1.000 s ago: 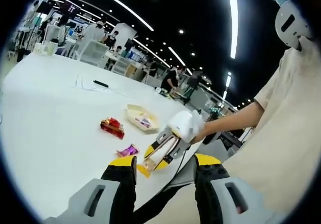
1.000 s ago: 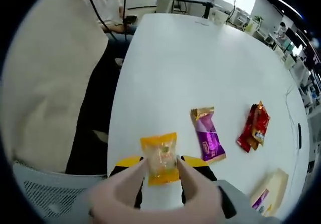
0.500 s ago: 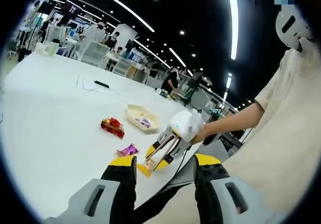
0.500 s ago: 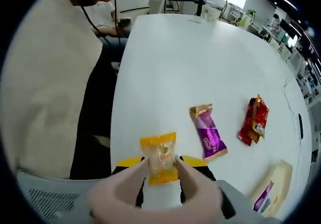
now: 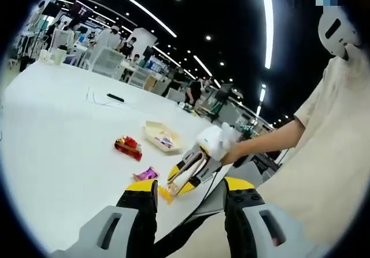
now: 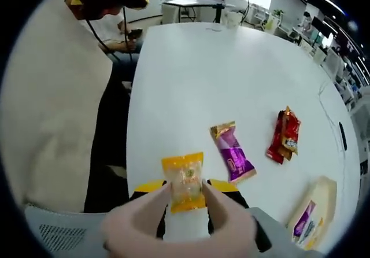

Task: Place the target food into the container with the food tongs after gripping and lifting it, then release it inside without dropping or visibly crushing the food.

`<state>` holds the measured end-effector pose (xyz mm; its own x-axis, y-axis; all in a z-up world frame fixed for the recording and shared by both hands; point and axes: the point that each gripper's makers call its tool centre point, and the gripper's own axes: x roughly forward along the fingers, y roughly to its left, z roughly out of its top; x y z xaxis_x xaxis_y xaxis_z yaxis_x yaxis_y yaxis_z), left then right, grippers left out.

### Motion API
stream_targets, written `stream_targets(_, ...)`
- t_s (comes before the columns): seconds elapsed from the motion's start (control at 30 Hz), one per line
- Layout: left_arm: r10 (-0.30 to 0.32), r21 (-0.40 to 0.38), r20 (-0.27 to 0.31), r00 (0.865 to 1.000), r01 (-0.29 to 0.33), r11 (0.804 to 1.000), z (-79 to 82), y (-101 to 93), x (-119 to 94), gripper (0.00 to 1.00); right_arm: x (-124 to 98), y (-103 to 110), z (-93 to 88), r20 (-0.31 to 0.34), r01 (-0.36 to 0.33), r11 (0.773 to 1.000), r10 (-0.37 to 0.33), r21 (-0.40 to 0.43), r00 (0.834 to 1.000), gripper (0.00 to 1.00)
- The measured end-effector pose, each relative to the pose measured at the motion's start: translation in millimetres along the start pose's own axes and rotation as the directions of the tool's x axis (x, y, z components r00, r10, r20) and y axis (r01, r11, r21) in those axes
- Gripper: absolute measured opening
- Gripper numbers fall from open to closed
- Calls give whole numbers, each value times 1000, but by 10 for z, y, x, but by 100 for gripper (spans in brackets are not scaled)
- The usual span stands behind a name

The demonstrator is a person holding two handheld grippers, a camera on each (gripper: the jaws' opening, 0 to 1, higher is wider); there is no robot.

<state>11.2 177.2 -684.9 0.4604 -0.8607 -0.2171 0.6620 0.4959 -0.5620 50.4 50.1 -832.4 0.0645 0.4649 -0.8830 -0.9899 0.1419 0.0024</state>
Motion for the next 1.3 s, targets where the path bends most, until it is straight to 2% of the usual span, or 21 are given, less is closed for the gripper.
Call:
stream_targets(0.43,4,-5,9,1000,-4,1000,1,-11,7,45,-51,-67,97,28,20,1000,-21,13,999,27)
stream_targets(0.63,11,-3,14,1000,-11,1000,22,-6,2,45,-98,-129,210,52,32,999,-32,14,998,27)
stream_targets(0.87,84,-18,62,995,-83,996,85,3,-85,45,-92,-130,334,81,-3,1000,3,-10,997,27)
stream_targets(1.07,150,-28,136,979,-148,989,180,-119,-60,45,-98,-99,382,99,-53,997,58,-48,993,26)
stream_targets(1.3,178,-64,159,971,-170,983,38,-324,52,44,-133,-103,419,114,-75,994,83,-77,990,26)
